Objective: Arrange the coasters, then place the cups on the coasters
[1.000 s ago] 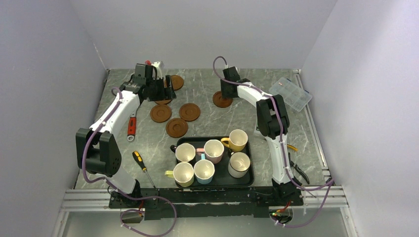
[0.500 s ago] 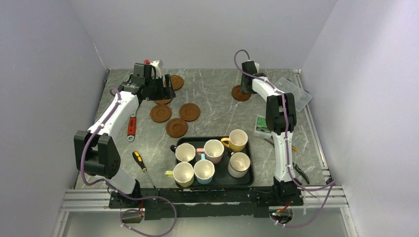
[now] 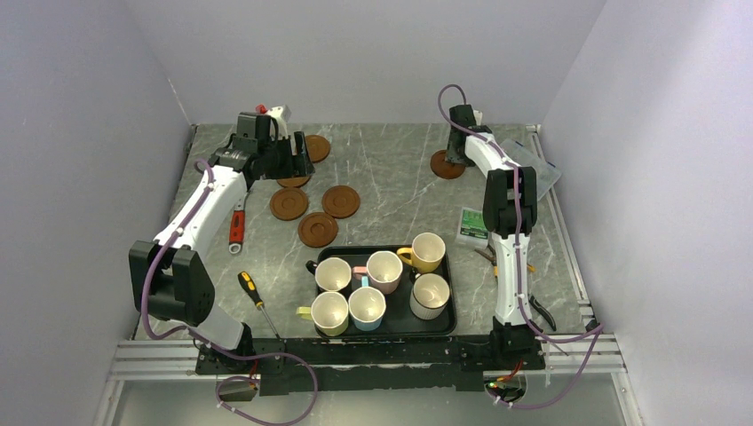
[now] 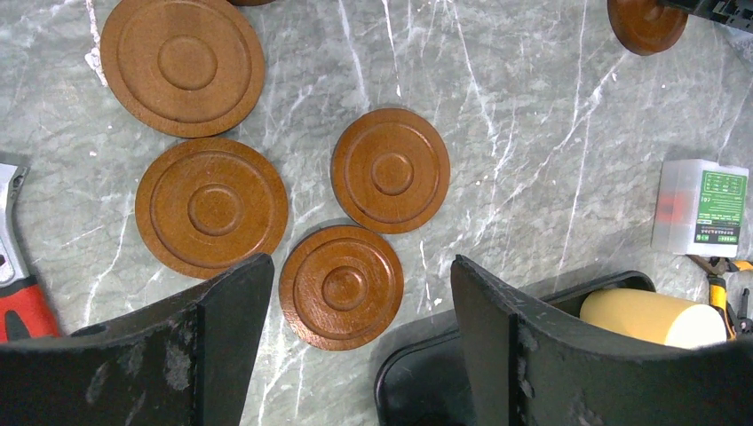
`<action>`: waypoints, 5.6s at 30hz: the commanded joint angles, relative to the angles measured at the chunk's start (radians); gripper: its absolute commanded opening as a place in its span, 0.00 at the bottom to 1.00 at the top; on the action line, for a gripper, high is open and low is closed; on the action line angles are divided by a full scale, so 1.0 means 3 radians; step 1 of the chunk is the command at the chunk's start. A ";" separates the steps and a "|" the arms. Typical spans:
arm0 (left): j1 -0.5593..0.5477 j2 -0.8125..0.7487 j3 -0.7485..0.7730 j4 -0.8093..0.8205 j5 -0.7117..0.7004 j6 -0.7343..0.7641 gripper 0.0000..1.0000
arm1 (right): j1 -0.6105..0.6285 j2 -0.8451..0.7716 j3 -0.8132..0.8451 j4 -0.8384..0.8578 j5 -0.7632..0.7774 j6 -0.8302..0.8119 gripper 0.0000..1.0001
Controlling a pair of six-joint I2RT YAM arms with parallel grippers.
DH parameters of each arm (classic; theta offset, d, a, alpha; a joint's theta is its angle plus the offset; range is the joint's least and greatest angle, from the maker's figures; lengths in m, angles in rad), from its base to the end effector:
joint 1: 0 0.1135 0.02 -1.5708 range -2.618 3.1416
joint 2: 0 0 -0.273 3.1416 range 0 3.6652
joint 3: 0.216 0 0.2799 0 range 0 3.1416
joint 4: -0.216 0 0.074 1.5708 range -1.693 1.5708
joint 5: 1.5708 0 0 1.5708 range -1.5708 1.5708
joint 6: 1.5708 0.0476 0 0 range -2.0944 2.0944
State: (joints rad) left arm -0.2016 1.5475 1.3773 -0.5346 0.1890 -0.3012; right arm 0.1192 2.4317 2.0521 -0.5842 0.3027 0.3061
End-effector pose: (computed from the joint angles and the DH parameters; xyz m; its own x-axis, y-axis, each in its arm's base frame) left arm 0.3756 -0.0859 0.3210 -0.7061 -0.1531 -0.6913 0.1334 0.9301 -0.3422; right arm 0.5690 0.0539 0.1477 -0.7610 0.1986 -0.6177 0.2985 0.9524 -0.0616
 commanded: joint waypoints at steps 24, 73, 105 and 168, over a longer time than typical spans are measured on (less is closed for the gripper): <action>-0.0003 -0.0207 -0.0051 0.0171 0.0090 -0.0031 0.80 | 0.0929 -0.1115 -0.0554 0.0205 -0.0861 -0.0340 0.87; -0.0004 -0.0189 -0.0050 0.0167 0.0089 -0.0044 0.83 | 0.1675 -0.0247 -0.0497 0.0119 0.0167 -0.0025 0.57; -0.0004 0.0003 -0.0051 0.0146 0.0073 -0.0035 0.83 | 0.0621 0.0193 0.0168 -0.0029 0.0156 0.0040 0.52; 0.0296 -0.0331 -0.0144 0.0258 -0.0024 -0.0175 0.87 | 0.1948 -0.0675 -0.0181 0.0116 -0.0547 0.0185 0.68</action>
State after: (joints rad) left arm -0.1238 1.4929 1.3342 -0.4820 0.1940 -0.3462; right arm 0.6827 2.2272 1.9934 -0.5823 0.1463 0.3256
